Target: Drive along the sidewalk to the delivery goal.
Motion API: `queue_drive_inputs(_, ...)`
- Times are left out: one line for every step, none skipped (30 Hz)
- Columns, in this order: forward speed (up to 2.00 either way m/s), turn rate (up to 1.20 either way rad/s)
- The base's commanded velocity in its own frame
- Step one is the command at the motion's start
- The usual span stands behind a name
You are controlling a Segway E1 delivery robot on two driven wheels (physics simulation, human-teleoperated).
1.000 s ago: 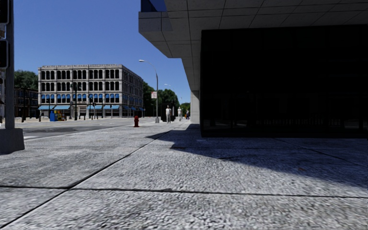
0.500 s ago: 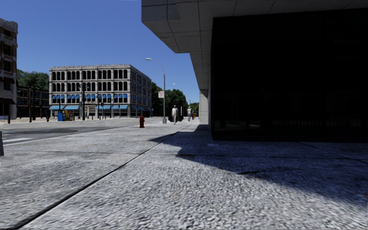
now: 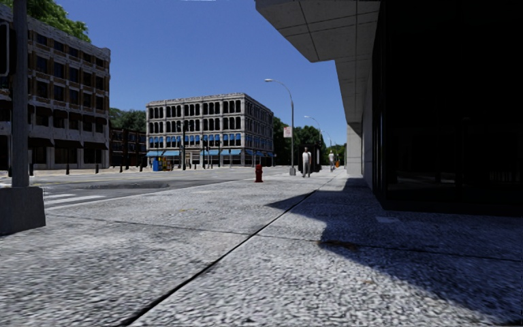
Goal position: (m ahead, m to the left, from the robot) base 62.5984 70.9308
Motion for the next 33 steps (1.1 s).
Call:
queue_drive_inputs(2.00,0.56)
queue_drive_inputs(2.00,0.55)
queue_drive_inputs(2.00,0.55)
queue_drive_inputs(2.00,0.55)
queue_drive_inputs(2.00,0.55)
queue_drive_inputs(2.00,0.54)
queue_drive_inputs(2.00,0.54)
queue_drive_inputs(2.00,0.54)
queue_drive_inputs(2.00,0.54)
queue_drive_inputs(2.00,0.54)
queue_drive_inputs(2.00,0.54)
queue_drive_inputs(2.00,0.54)
queue_drive_inputs(2.00,0.54)
queue_drive_inputs(2.00,0.54)
queue_drive_inputs(2.00,0.54)
queue_drive_inputs(2.00,0.54)
queue_drive_inputs(2.00,0.54)
queue_drive_inputs(2.00,0.54)
queue_drive_inputs(2.00,0.54)
queue_drive_inputs(2.00,0.54)
queue_drive_inputs(2.00,0.54)
queue_drive_inputs(2.00,0.54)
queue_drive_inputs(2.00,0.54)
queue_drive_inputs(2.00,0.54)
queue_drive_inputs(2.00,0.54)
queue_drive_inputs(2.00,0.54)
queue_drive_inputs(2.00,0.54)
queue_drive_inputs(2.00,0.54)
queue_drive_inputs(2.00,0.54)
queue_drive_inputs(2.00,0.54)
queue_drive_inputs(2.00,0.54)
queue_drive_inputs(2.00,0.54)
queue_drive_inputs(2.00,0.54)
